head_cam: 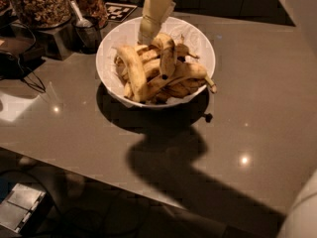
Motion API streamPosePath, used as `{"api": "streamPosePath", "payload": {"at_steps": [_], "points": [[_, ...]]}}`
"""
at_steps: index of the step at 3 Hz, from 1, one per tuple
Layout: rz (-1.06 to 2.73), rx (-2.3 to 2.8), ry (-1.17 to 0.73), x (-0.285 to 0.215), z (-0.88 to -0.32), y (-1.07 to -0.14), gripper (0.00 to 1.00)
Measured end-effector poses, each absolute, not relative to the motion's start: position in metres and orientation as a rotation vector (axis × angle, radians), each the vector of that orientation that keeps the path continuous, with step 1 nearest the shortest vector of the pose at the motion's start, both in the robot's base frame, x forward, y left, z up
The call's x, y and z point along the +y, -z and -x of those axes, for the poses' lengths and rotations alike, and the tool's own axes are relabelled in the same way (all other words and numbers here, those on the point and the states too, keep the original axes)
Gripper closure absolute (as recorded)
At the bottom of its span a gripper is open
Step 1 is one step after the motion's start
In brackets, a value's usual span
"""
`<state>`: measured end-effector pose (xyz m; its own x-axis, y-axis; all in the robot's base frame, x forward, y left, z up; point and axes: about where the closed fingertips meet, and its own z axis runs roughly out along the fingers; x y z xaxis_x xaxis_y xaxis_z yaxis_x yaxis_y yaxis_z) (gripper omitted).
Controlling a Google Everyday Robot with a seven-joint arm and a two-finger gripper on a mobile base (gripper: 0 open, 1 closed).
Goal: Pick banana from white bowl
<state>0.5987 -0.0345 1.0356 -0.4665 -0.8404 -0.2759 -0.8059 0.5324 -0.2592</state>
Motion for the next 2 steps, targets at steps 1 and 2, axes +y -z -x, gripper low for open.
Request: {"api": "streamPosePath", "payload": {"at_steps": [1,2], "points": [[1.305,2.4,0.118,-0.037,-0.6,-1.035,0.0],[1.21,2.483,0.052,-0.052,-0.602,-1.017,0.0]]}}
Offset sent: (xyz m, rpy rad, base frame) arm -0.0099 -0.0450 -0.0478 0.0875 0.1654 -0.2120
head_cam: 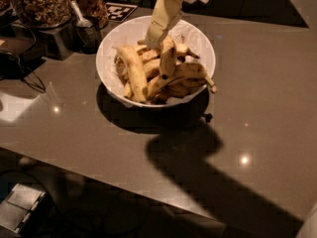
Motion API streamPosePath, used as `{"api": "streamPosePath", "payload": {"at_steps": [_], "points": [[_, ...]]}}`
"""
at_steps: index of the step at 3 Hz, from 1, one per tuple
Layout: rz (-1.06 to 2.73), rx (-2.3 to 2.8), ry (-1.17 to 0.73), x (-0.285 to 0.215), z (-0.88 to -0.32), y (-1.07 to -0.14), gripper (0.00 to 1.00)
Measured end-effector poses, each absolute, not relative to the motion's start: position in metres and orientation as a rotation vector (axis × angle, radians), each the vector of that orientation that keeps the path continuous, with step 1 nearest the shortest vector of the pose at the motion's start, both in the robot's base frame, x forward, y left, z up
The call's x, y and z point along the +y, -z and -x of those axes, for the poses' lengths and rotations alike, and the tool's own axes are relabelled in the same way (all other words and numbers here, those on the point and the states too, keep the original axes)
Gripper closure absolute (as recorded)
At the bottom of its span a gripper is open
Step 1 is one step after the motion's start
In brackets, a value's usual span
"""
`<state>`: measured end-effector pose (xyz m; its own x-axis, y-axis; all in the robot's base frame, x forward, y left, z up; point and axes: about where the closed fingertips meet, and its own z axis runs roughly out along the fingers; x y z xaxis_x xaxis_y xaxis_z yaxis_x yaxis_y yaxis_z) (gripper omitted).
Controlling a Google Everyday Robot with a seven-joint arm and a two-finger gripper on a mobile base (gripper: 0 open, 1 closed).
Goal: Pick banana from white bowl
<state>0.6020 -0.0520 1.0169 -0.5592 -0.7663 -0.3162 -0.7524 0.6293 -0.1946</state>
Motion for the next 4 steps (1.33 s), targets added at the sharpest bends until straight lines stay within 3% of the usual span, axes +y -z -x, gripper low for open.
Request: {"api": "streamPosePath", "payload": {"at_steps": [1,2,3,4], "points": [[1.145,2.532,0.009,-0.059,-0.601,-1.007,0.0],[1.117,2.567,-0.008,-0.062,-0.599,-0.999,0.15],[1.118,2.576,-0.002,-0.06,-0.597,-0.996,0.39],[1.141,2.574,0.005,-0.054,-0.595,-0.994,0.36]]}}
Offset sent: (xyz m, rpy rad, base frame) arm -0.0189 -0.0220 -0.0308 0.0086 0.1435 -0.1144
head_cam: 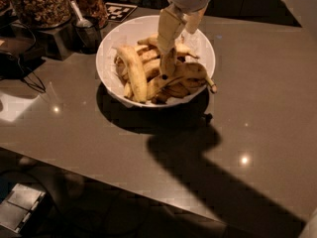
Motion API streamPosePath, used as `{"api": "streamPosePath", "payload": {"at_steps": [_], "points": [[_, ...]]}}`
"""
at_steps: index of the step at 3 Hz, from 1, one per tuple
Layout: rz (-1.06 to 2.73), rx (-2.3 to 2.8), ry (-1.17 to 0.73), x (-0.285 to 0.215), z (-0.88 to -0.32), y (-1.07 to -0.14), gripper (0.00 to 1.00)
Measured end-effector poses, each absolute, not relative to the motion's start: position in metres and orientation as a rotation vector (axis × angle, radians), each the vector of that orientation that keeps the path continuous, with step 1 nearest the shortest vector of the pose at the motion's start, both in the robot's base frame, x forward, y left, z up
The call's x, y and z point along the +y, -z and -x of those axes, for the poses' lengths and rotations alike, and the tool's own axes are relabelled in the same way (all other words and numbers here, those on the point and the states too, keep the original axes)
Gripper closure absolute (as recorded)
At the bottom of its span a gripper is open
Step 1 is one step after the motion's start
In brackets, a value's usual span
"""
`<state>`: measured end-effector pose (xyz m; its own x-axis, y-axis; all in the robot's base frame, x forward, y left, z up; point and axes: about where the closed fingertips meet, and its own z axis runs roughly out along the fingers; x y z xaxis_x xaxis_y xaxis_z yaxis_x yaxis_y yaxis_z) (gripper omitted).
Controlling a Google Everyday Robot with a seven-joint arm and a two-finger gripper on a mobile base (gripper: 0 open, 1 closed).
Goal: Pick banana from white bowl
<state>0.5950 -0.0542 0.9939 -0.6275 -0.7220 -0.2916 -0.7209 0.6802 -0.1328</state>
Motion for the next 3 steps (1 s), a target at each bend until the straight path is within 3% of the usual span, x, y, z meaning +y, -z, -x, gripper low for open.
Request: {"api": "streamPosePath", "payload": {"at_steps": [2,3], "points": [[1.219,2.535,0.011,-0.039,-0.592,-1.001,0.25],[1.266,2.486,-0.011,-0.027,-0.593,-1.016,0.32]]}}
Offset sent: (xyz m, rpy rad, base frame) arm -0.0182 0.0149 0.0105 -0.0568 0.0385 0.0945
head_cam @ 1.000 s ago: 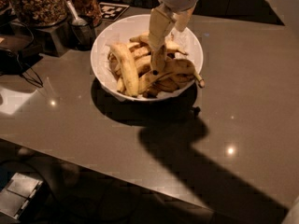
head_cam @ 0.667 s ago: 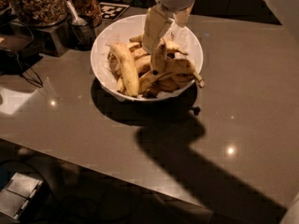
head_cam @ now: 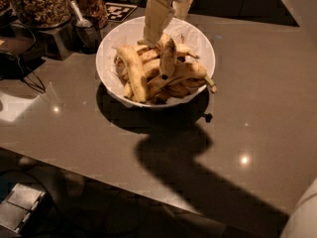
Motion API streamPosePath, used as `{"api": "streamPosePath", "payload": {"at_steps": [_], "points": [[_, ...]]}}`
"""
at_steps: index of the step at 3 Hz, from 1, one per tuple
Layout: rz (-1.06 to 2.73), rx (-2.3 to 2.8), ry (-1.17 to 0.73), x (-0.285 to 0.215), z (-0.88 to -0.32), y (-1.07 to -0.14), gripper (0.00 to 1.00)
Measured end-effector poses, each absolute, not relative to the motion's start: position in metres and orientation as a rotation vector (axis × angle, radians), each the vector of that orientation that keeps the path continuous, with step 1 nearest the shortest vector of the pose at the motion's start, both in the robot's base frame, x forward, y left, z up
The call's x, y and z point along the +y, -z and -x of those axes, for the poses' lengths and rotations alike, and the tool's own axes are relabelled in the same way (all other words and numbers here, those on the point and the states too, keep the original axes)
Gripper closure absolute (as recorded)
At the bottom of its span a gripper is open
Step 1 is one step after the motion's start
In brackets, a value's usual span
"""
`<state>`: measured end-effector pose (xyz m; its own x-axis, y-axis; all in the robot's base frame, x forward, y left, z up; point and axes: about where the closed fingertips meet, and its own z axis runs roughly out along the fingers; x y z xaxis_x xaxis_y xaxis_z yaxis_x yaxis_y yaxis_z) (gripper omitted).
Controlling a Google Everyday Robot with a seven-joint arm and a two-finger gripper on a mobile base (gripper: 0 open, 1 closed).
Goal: Pick banana from white bowl
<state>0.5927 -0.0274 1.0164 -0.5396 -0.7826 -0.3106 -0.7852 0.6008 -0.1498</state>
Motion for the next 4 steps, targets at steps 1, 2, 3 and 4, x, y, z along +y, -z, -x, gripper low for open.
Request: {"api": "streamPosePath", "payload": {"at_steps": [1,2,3,4], "points": [[1.279,2.465,-0.019,-0.023,-0.594,-1.023,0.32],[1.252,2.492,0.063,-0.015,-0.607,-1.024,0.32],[1.192,2.517,0.17,-0.01,-0.622,-1.023,0.33],[1.161,2.538,0.209,-0.009,-0.633,-1.018,0.36]]}}
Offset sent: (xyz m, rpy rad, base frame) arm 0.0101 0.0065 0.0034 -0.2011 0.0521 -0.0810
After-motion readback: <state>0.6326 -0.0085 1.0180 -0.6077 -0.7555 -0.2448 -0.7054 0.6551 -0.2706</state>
